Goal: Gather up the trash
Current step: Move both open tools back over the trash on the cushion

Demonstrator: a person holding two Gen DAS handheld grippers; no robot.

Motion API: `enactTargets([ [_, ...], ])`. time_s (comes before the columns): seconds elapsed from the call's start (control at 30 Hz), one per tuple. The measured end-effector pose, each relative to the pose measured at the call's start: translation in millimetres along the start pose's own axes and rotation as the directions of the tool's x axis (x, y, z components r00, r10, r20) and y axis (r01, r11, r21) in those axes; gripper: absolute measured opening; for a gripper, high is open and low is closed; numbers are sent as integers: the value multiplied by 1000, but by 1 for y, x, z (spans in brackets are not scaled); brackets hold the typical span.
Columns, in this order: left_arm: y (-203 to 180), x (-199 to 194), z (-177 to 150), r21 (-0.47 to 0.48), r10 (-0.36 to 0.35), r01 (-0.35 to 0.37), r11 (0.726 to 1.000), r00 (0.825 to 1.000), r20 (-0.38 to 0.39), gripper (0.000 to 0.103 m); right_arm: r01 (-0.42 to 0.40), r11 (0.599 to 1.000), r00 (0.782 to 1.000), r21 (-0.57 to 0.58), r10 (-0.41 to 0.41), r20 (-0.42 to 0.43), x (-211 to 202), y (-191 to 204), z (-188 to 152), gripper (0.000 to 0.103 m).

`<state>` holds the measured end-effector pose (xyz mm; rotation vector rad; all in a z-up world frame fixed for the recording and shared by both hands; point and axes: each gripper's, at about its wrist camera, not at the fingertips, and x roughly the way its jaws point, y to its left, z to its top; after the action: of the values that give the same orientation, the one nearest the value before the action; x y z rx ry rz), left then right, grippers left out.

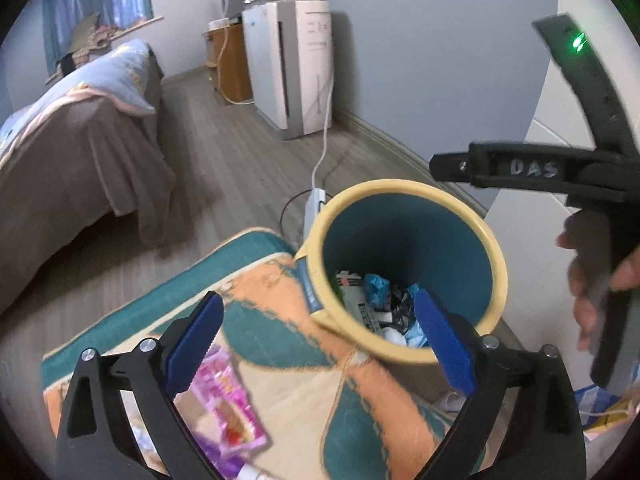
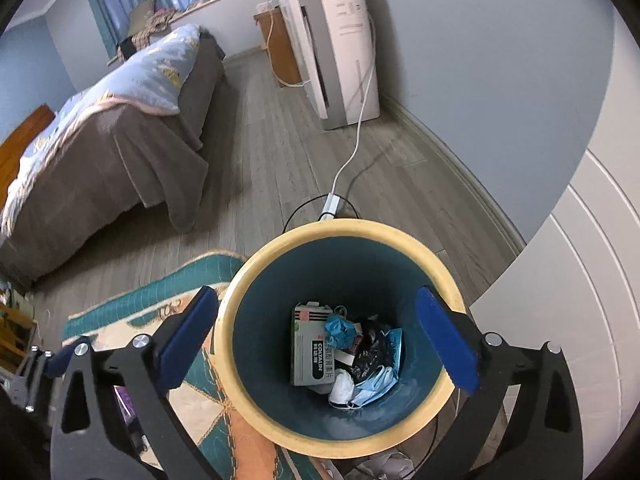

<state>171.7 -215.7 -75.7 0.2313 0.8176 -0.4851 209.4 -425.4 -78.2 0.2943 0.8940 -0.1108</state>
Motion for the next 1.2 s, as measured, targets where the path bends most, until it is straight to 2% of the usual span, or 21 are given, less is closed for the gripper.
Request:
enactTargets([
  [0.2, 37, -43, -11, -50, 46, -45, 998, 999, 20, 96, -15, 1000, 1000, -17, 15, -7, -6, 29, -1, 97],
  [0.37, 73, -80, -22, -75, 120, -118, 990, 992, 23, 97, -30, 994, 1000, -104, 30, -2, -16, 72, -7, 97],
  [0.47, 92, -97, -38, -120, 136, -133, 984, 991, 17, 97, -37, 990, 999, -135, 37, 1, -22, 93, -10, 97],
  [0.73, 136, -117, -77, -232, 187, -184, 955, 982, -8, 97, -46, 971, 998, -233, 37, -43, -23, 147, -29, 97],
  [0.93, 176, -125, -94, -301, 236, -230, 925, 972, -17, 97, -73, 970, 994, -230, 51, -98, -8, 175, -47, 97],
  [1.07, 193, -125, -100, -313, 252, -252, 916, 967, -40, 97, -89, 968, 987, -235, 53, -153, 7, 192, -59, 97],
  [1.2, 205, -126, -103, -309, 276, -274, 911, 960, -39, 97, -77, 956, 980, -281, 21, -199, 27, 209, -73, 97],
])
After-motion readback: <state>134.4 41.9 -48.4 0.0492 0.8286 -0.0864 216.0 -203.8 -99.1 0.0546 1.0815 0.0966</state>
